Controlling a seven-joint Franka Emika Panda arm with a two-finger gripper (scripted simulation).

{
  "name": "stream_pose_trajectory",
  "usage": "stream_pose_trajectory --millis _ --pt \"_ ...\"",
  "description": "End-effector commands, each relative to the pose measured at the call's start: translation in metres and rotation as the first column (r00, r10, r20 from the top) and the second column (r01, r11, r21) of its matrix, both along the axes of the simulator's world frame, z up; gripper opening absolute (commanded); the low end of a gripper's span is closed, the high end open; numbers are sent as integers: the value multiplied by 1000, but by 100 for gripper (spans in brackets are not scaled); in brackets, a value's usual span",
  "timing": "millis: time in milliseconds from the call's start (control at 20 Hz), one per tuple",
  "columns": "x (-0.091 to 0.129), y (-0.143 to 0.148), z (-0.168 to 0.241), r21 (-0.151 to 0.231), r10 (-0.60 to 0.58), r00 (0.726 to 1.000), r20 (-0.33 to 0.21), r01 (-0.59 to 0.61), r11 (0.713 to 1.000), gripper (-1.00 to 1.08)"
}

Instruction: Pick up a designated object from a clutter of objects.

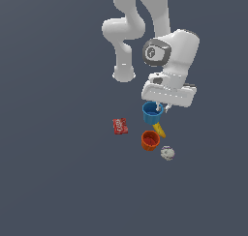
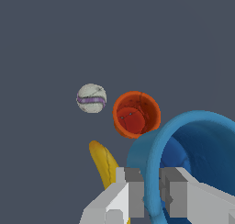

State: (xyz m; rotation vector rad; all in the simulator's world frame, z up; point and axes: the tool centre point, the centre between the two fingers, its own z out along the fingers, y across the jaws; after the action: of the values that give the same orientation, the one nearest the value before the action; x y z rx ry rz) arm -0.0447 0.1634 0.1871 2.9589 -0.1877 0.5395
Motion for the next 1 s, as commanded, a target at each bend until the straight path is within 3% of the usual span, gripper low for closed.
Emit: stream_pose_trajectory --millis 0,950 --pt "4 6 18 3 1 1000 1 -1 1000 -100" --pt "45 57 176 3 0 1000 4 0 1000 -100"
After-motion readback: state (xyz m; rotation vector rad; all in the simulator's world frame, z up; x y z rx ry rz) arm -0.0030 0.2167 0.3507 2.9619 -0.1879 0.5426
